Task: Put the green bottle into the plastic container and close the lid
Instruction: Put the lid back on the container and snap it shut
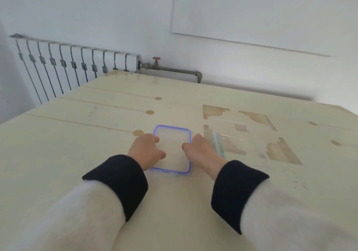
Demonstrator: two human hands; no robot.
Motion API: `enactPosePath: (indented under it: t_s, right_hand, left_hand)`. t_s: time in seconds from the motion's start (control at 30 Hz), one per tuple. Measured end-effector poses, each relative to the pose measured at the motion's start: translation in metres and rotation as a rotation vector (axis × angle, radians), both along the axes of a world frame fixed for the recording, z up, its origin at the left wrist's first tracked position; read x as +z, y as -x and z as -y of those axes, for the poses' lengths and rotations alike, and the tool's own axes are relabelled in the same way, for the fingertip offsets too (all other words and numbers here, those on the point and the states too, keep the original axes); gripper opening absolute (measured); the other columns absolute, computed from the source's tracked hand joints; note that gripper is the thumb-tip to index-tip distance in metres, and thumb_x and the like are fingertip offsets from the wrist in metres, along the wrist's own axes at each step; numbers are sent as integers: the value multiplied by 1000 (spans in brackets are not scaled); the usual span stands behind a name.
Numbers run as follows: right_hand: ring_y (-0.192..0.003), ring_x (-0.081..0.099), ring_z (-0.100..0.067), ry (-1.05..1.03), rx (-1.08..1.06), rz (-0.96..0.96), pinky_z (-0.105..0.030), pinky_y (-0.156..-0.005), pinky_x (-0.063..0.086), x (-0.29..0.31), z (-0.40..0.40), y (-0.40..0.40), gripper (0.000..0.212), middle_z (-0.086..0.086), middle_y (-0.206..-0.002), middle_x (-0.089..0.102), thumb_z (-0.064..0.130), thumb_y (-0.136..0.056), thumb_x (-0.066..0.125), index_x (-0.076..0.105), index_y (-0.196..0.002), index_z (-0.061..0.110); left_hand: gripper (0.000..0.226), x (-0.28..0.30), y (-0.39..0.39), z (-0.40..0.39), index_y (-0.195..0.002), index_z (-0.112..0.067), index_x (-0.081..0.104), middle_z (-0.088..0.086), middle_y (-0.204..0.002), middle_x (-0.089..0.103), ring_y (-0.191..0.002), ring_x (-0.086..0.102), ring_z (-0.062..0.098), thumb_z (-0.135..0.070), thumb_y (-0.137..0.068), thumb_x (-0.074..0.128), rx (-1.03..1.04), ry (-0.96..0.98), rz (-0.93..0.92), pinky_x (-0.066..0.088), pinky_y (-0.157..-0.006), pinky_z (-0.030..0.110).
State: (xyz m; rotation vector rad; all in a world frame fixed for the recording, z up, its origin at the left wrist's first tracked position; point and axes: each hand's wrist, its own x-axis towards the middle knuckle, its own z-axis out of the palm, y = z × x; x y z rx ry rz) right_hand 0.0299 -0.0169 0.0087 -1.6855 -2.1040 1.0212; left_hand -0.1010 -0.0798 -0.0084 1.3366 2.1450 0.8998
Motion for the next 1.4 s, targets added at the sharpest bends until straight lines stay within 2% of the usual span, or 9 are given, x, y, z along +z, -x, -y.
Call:
enactPosePath:
  t_s: [0.1,0.27,0.73,0.8,0.9,0.97,1.03,1.27,1.4]
  right_hand:
    - [-97,47,-21,4,-3,-47,-25,-62,35,0,-1,0,56,-13,-139,40,21,-92,40,22,-141,2]
    - [-116,46,-29,-44,-38,-61,-36,-89,44,2,-1,2,52,-14,-137,40,19,-90,43,28,-138,2]
    - [-125,42,-21,-166,-143,-339,-25,-90,37,13,-6,1,61,-6,-142,34,-3,-82,49,34,-140,6]
    - [-109,48,-22,-125,-196,-401,-28,-83,42,12,-10,0,41,-6,-120,43,-2,-79,53,52,-116,16]
    - [-78,41,-20,-108,-226,-433,-25,-59,33,13,-11,0,34,2,-80,37,-3,-75,52,36,-68,27]
    - [-94,54,-22,-93,-192,-447,-33,-74,49,13,-7,1,31,-1,-95,56,1,-79,53,59,-103,19]
    - [-111,54,-26,-85,-168,-447,-43,-93,49,12,-4,2,58,-6,-122,57,4,-81,52,40,-137,11]
    - [-77,67,-13,-140,-155,-580,-23,-56,56,17,-2,2,57,9,-98,52,1,-85,48,37,-139,16]
    - [-71,68,-8,-152,-141,-649,-18,-51,55,23,-2,-6,53,12,-97,53,3,-87,45,39,-138,16]
  left_hand:
    - [61,-1,-1,-1,-136,-8,41,9,-138,47,-122,47,23,-17,-79,63,-8,29,-21,32,-84,22]
    - [64,-1,-1,0,-137,-9,39,8,-140,45,-123,46,22,-19,-79,64,-19,36,-21,31,-84,22]
    - [61,-2,-3,1,-138,-8,38,7,-147,37,-132,37,25,-21,-83,62,18,-51,184,28,-101,30]
    - [60,-2,-4,1,-137,-8,38,7,-147,37,-133,37,25,-20,-84,62,24,-58,214,28,-102,30]
    - [58,-1,-4,1,-137,-8,39,8,-146,38,-131,38,24,-20,-85,61,36,-76,241,28,-97,26]
    - [57,-1,-5,1,-136,-8,40,9,-145,40,-129,42,24,-20,-85,60,43,-85,246,27,-90,24]
    - [56,-1,-5,1,-136,-8,40,8,-144,41,-128,42,24,-21,-85,60,49,-94,242,26,-88,24]
    - [52,2,-5,4,-131,-15,47,4,-126,53,-73,49,0,-24,-82,64,72,-195,230,38,-72,20]
    - [48,6,-1,2,-129,-17,48,3,-132,51,-83,51,8,-26,-84,60,128,-241,196,38,-77,21]
